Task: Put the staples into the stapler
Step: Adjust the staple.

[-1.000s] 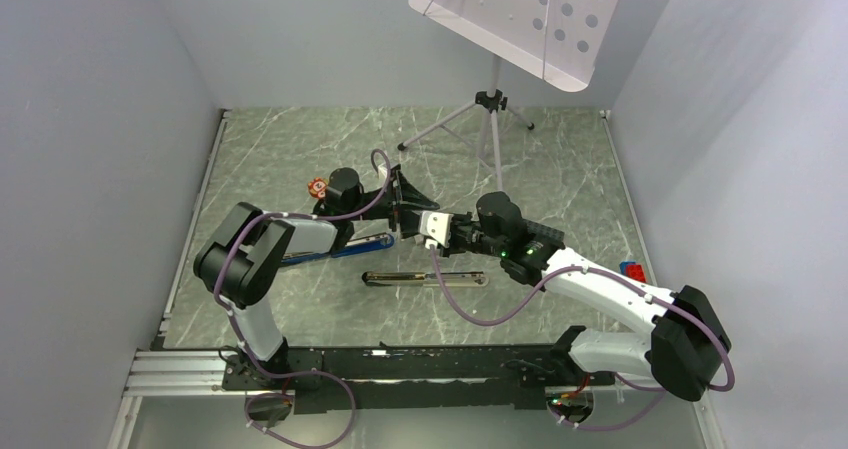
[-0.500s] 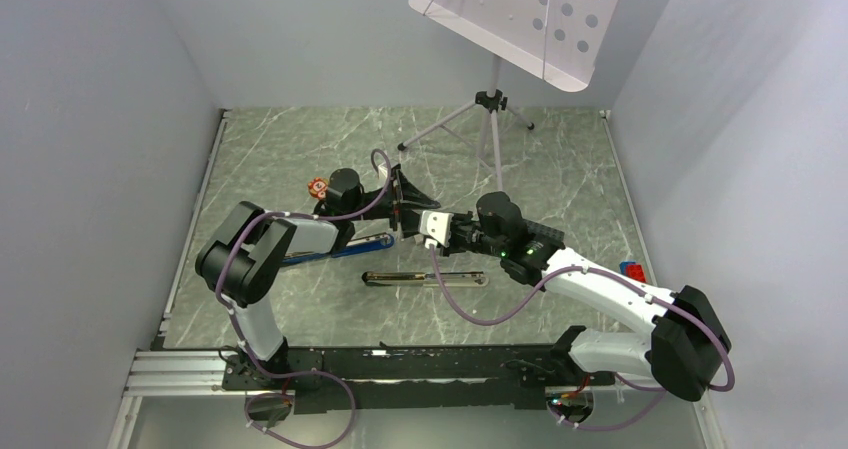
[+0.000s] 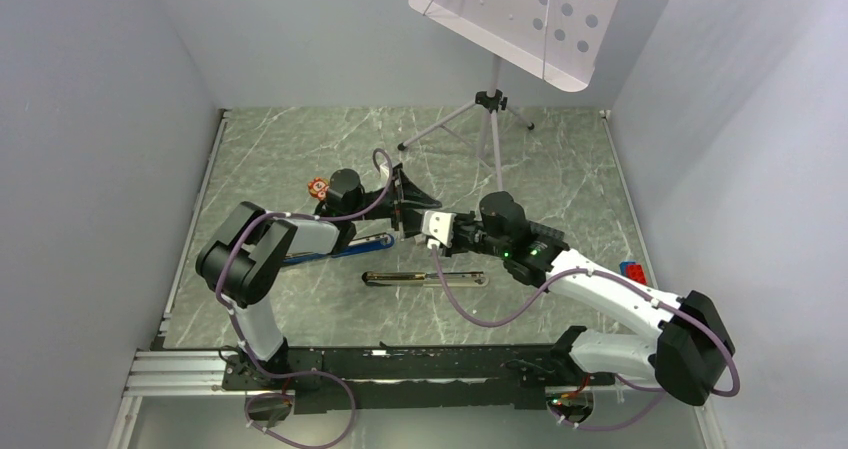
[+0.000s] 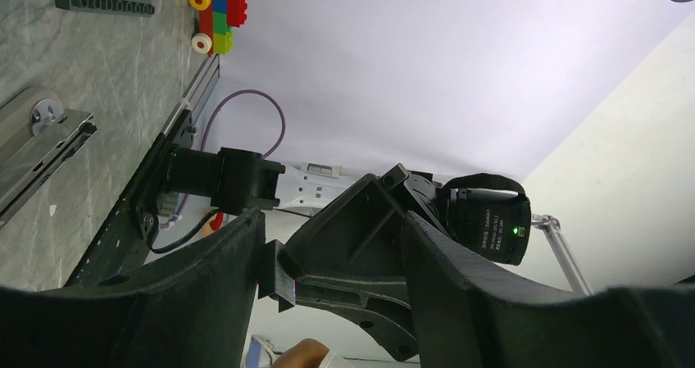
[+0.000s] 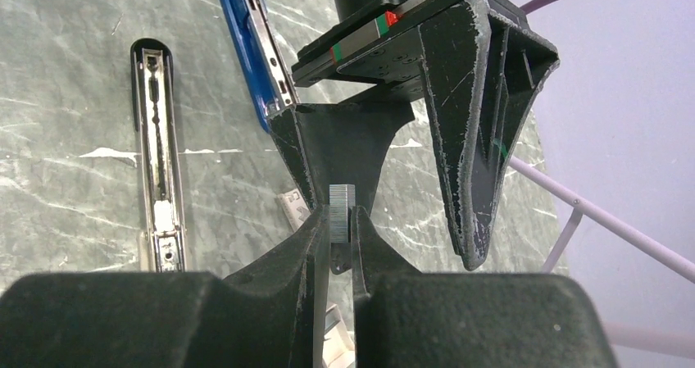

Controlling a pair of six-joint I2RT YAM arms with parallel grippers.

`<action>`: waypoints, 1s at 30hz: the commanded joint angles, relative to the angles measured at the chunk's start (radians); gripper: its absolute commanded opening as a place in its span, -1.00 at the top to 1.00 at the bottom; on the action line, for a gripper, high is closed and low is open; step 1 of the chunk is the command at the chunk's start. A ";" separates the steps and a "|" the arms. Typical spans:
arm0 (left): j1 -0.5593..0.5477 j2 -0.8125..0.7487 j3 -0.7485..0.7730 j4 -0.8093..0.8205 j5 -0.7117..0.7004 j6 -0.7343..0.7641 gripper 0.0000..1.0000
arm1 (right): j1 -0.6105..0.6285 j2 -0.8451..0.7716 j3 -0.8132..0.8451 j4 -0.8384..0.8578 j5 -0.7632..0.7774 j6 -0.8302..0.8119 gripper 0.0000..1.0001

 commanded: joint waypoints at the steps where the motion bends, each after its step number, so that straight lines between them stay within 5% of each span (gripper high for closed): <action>1: -0.016 -0.001 0.012 0.075 0.031 -0.025 -0.33 | -0.008 -0.030 0.043 0.026 0.026 -0.011 0.73; 30: 0.003 -0.019 -0.003 0.079 0.022 -0.025 -0.39 | -0.007 0.034 0.047 0.025 0.021 -0.027 0.72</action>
